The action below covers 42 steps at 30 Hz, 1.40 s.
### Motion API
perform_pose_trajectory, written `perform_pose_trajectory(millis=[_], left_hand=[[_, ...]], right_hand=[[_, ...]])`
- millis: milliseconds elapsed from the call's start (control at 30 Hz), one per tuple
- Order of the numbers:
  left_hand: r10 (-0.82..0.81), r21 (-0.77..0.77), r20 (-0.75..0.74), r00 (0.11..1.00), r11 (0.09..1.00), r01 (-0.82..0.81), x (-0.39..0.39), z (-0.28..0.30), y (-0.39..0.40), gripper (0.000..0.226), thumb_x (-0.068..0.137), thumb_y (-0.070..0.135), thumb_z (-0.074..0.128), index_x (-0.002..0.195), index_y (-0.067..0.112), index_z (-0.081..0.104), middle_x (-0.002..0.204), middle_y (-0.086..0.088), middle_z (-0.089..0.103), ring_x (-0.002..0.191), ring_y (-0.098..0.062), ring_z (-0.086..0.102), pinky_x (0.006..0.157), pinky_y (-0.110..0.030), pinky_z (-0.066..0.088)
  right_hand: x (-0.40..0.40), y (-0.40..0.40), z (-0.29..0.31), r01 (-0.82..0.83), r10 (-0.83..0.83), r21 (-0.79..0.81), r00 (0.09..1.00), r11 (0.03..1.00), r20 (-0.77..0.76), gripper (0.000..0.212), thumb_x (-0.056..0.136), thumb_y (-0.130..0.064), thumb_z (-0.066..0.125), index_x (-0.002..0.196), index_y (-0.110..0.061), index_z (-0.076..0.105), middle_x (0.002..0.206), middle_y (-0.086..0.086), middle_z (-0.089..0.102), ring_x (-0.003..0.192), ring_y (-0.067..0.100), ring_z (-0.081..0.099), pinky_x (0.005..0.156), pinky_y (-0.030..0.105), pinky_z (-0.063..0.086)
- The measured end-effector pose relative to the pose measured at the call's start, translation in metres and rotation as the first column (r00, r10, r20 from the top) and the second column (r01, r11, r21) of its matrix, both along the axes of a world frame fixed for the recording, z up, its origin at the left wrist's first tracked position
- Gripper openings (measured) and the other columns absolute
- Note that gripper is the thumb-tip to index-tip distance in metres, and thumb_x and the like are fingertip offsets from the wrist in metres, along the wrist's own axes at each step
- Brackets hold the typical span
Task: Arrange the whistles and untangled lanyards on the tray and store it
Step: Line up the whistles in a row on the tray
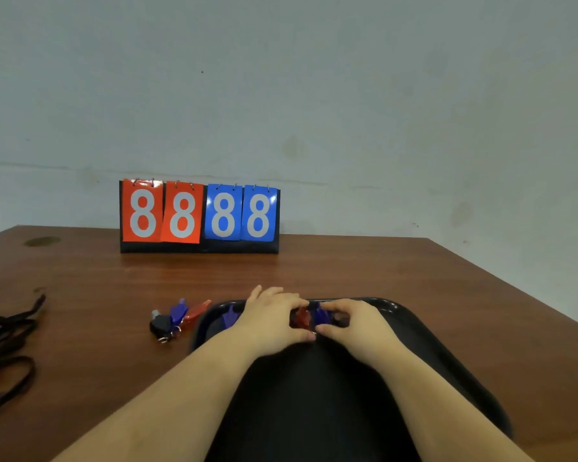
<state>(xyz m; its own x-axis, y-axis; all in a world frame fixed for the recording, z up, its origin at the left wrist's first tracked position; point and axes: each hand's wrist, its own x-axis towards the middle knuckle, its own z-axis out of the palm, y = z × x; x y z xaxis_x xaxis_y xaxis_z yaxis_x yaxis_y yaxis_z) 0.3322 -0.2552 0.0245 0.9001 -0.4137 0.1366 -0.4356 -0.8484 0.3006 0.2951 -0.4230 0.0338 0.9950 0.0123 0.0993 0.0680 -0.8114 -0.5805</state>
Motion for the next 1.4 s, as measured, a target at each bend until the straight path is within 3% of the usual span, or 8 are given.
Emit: perform_pose_trajectory(millis=[100,267,467,633,800,1000,1233,1400], left_hand=[[0.000,-0.027,0.008,1.000,1.000,0.000,-0.006,0.013,0.005,0.064,0.081,0.054,0.059,0.138,0.033,0.040,0.148,0.008,0.037,0.141,-0.016,0.021,0.117,-0.044,0.002],[0.089,-0.159,-0.027,0.996,0.983,-0.092,-0.022,0.042,0.049,0.055,0.083,0.048,0.062,0.134,0.035,0.046,0.144,0.009,0.043,0.136,-0.016,0.030,0.114,-0.041,0.022],[0.290,-0.272,-0.117,0.950,0.910,-0.312,-0.042,0.043,0.147,0.046,0.083,0.042,0.064,0.127,0.034,0.052,0.139,0.009,0.048,0.129,-0.011,0.042,0.105,-0.034,0.036],[0.346,-0.298,-0.163,0.924,0.876,-0.380,-0.057,0.023,0.184,0.046,0.083,0.039,0.065,0.126,0.031,0.054,0.135,0.008,0.053,0.124,-0.010,0.047,0.105,-0.031,0.039],[0.292,-0.328,-0.152,0.944,0.886,-0.327,-0.051,0.010,0.184,0.046,0.077,0.045,0.069,0.120,0.032,0.058,0.123,0.010,0.059,0.112,-0.008,0.053,0.098,-0.028,0.043],[0.246,-0.253,-0.076,0.966,0.932,-0.258,-0.047,-0.003,0.186,0.051,0.078,0.048,0.067,0.124,0.030,0.055,0.125,0.008,0.055,0.115,-0.012,0.050,0.099,-0.029,0.041],[0.286,-0.335,-0.154,0.946,0.885,-0.323,-0.045,-0.006,0.195,0.046,0.078,0.031,0.064,0.123,0.029,0.054,0.128,0.004,0.056,0.119,-0.014,0.050,0.100,-0.031,0.042],[0.278,-0.365,-0.219,0.935,0.866,-0.343,-0.045,-0.006,0.200,0.053,0.075,0.038,0.068,0.125,0.031,0.050,0.132,0.006,0.051,0.121,-0.014,0.047,0.101,-0.032,0.042]], right_hand=[[-0.003,0.003,0.006,0.014,-0.013,-0.022,1.000,1.000,0.019,0.051,0.082,-0.032,0.068,0.130,-0.029,0.052,0.131,-0.008,0.057,0.120,0.010,0.052,0.098,0.026,0.040],[-0.010,0.020,0.027,-0.018,0.021,-0.043,0.997,0.999,0.070,0.044,0.083,-0.031,0.068,0.126,-0.030,0.057,0.128,-0.009,0.059,0.116,0.009,0.054,0.095,0.023,0.041],[-0.019,0.083,0.038,-0.166,0.170,-0.045,0.980,0.985,0.099,0.037,0.086,-0.031,0.064,0.123,-0.029,0.059,0.120,-0.012,0.061,0.096,0.001,0.052,0.083,0.015,0.038],[-0.013,0.146,0.032,-0.244,0.246,-0.041,0.968,0.969,0.059,0.036,0.086,-0.031,0.064,0.122,-0.029,0.059,0.121,-0.011,0.062,0.107,0.005,0.056,0.093,0.021,0.042],[0.002,0.185,0.025,-0.270,0.273,-0.065,0.961,0.961,0.046,0.032,0.088,-0.030,0.061,0.120,-0.029,0.061,0.122,-0.009,0.062,0.108,0.008,0.057,0.095,0.024,0.044],[0.016,0.200,0.011,-0.268,0.274,-0.128,0.961,0.955,0.030,0.034,0.096,-0.017,0.046,0.127,-0.025,0.058,0.134,-0.005,0.056,0.124,0.012,0.050,0.103,0.022,0.035],[0.012,0.200,-0.002,-0.253,0.266,-0.163,0.962,0.954,0.064,0.033,0.090,-0.024,0.058,0.123,-0.025,0.062,0.128,-0.004,0.061,0.119,0.014,0.054,0.099,0.023,0.037],[0.009,0.201,0.000,-0.255,0.272,-0.166,0.958,0.952,0.086,0.034,0.086,-0.029,0.064,0.120,-0.028,0.063,0.127,-0.006,0.060,0.119,0.013,0.052,0.100,0.025,0.038]])
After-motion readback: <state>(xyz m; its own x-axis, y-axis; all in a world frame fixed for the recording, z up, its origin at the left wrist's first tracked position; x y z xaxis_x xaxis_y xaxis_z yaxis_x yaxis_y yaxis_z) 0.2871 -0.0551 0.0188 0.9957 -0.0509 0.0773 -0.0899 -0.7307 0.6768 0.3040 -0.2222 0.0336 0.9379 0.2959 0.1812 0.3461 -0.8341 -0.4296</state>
